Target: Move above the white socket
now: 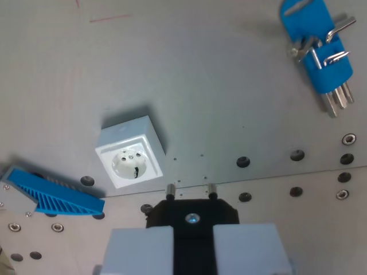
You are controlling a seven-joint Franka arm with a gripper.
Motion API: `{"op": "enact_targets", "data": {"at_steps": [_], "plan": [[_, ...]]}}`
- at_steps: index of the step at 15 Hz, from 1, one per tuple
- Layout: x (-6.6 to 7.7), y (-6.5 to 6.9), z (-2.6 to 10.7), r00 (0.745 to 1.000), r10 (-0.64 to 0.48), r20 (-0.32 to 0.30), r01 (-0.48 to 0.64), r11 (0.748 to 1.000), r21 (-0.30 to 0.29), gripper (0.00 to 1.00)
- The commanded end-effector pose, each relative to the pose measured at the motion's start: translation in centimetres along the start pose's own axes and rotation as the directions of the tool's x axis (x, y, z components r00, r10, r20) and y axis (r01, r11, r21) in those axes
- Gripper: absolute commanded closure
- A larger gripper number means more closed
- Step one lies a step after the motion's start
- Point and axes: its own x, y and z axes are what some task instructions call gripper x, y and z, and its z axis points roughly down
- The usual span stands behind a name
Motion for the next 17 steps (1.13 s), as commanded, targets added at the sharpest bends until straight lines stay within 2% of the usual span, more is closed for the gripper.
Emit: {"op": "enact_targets", "data": {"at_steps": [1,10,17], "plan": [[-2.1,-0.7,1.9,0.987,-0.100,-0.122,0.101,0.995,0.001,1.00],[-6.5,-4.1,7.0,0.965,-0.204,-0.167,0.204,0.979,-0.014,1.00],[-10.0,-6.3,11.0,0.965,-0.227,-0.132,0.227,0.974,-0.014,1.00]]}}
